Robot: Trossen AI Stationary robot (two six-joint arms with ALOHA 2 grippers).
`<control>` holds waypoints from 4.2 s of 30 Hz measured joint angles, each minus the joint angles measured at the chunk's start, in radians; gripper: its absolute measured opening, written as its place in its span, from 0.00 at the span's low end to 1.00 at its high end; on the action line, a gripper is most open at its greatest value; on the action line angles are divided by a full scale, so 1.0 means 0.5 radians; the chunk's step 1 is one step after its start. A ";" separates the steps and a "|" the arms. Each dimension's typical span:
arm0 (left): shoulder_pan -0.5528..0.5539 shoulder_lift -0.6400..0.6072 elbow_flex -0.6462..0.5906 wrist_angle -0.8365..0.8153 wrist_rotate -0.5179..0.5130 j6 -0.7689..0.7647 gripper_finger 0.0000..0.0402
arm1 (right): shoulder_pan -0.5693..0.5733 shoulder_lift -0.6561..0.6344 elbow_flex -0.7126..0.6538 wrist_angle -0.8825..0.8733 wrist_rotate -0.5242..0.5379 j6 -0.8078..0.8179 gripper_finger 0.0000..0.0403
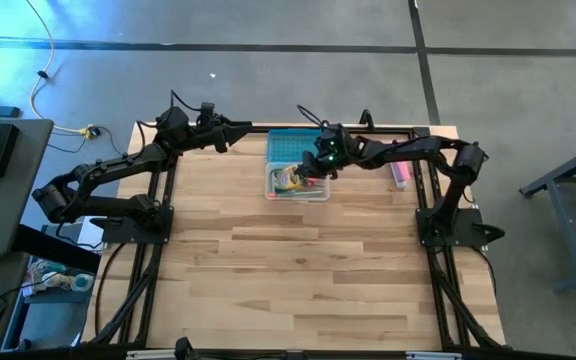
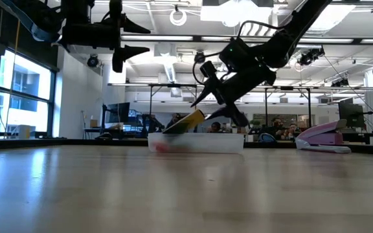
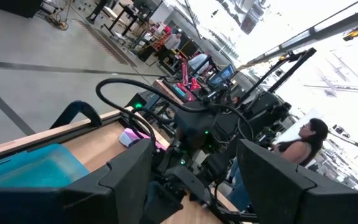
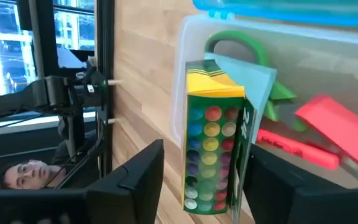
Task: Pack school essentials
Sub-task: Put the yellow crayon box into the supply box, then close the supply box
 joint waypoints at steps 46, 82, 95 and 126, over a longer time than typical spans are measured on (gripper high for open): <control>-0.674 0.009 0.000 -1.353 -0.502 1.167 0.56 | -0.876 -0.532 0.121 -0.300 0.733 -1.227 0.48; -0.969 0.943 0.001 -0.992 -0.938 0.263 0.56 | -0.886 0.587 0.952 -0.935 -0.088 -1.808 0.48; -0.970 0.981 0.000 -0.827 -0.983 0.191 0.56 | -0.892 0.705 0.952 -0.941 -0.304 -1.904 0.48; -0.971 1.021 -0.002 -0.724 -1.069 -0.071 0.56 | -0.851 0.480 0.955 -1.164 -0.511 -1.958 0.48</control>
